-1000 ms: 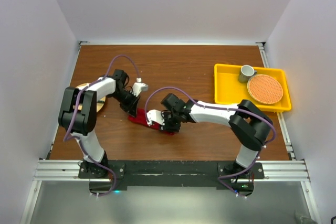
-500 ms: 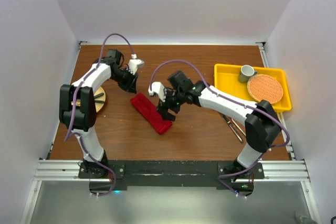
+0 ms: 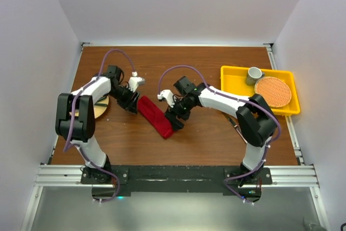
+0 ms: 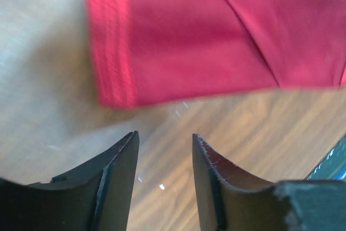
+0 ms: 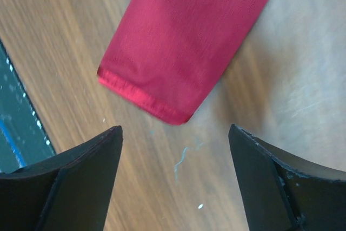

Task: Fold the napkin into a case and place the utensils inside
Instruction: Move the smaller rectangle-folded napkin to the center of the board.

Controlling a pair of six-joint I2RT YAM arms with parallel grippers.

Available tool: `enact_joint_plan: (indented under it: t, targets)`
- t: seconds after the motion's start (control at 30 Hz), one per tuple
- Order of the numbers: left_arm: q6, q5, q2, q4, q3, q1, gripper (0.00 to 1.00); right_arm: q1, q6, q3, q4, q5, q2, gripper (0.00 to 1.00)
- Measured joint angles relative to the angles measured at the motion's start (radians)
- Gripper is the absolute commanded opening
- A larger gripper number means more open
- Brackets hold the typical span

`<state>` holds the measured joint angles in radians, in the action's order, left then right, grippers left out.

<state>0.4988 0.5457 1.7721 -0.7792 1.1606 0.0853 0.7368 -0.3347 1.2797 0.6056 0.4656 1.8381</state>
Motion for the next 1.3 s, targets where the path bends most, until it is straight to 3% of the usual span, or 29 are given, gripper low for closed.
enact_joint_plan:
  t: [0.03,0.07,0.2,0.23,0.4,0.63,0.93,1.3]
  targets:
    - [0.024,0.0,-0.019,-0.001,-0.024,0.001,0.61,-0.003,0.0,-0.016,0.0,0.003,-0.008,0.9]
    - [0.046,0.0,-0.036,0.0,-0.044,0.002,0.62,-0.008,0.001,-0.032,0.001,0.01,-0.018,0.92]
    - [0.135,-0.019,-0.107,0.056,-0.145,0.034,0.9,-0.081,0.029,-0.063,0.011,0.077,-0.061,0.98]
    - [0.158,-0.025,-0.126,0.07,-0.172,0.05,0.91,-0.106,0.038,-0.063,0.011,0.088,-0.069,0.98]
    - [0.203,-0.062,-0.201,0.124,-0.259,0.152,0.91,-0.26,0.064,-0.063,0.017,0.113,-0.141,0.98]
    - [0.174,-0.14,-0.182,0.238,-0.285,0.302,0.86,-0.364,0.07,-0.063,0.03,0.111,-0.202,0.98]
    - [0.141,-0.194,0.023,0.356,-0.081,0.362,0.85,-0.495,0.051,-0.048,0.077,0.103,-0.209,0.98]
    - [0.168,-0.139,0.216,0.367,0.164,0.389,0.85,-0.599,-0.048,-0.005,0.203,0.097,-0.286,0.98]
